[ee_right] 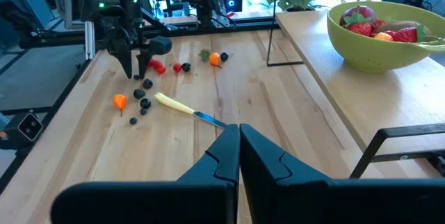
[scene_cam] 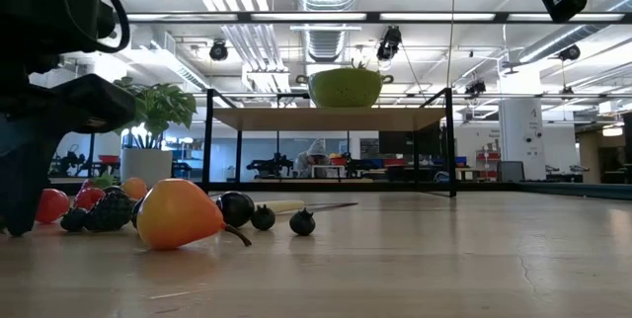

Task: Pick & Place Fruit
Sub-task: Put the blueberry into the strainer bowl

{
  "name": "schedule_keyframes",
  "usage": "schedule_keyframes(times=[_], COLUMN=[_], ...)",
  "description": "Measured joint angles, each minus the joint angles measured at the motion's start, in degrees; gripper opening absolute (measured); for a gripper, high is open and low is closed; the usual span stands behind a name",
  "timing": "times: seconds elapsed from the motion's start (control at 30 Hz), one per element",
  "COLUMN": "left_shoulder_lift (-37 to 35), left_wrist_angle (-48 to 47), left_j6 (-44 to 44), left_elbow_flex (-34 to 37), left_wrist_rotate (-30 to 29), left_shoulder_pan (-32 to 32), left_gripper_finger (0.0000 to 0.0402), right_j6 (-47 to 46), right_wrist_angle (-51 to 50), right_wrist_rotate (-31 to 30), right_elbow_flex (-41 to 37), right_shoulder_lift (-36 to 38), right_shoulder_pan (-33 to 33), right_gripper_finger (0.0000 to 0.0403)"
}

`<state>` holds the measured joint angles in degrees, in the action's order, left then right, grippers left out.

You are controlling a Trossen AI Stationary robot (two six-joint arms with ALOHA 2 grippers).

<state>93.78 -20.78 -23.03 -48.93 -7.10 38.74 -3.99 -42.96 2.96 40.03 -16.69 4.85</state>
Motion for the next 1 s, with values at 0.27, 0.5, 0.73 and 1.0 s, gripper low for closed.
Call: schedule_keyframes(times=[0.27,0.5,0.73,1.0], left_shoulder_lift=[0.37,0.37,0.37,0.37], left_wrist_angle=[0.04,0.02,-0.04,-0.14], left_j6=[0.03,0.49,0.49,0.51], left_elbow_flex=[-0.04,-0.04,-0.04,-0.04], left_wrist_rotate=[-1.06,-2.02,-2.02,-2.00], left_shoulder_pan=[0.04,0.00,0.00,0.00], left_gripper_finger=[0.0167,0.0163,0.0118,0.0064], right_j6=[0.00,0.00,0.00,0.00], right_wrist_angle=[0.00,0.00,0.00,0.00], right_wrist_rotate=[0.00,0.00,0.00,0.00], right_elbow_flex=[0.00,0.00,0.00,0.00], right_shoulder_lift=[0.00,0.00,0.00,0.00], right_shoulder_pan=[-0.01,-0.01,0.01,0.00], right_gripper_finger=[0.0008,0.0008,0.0008,0.0008])
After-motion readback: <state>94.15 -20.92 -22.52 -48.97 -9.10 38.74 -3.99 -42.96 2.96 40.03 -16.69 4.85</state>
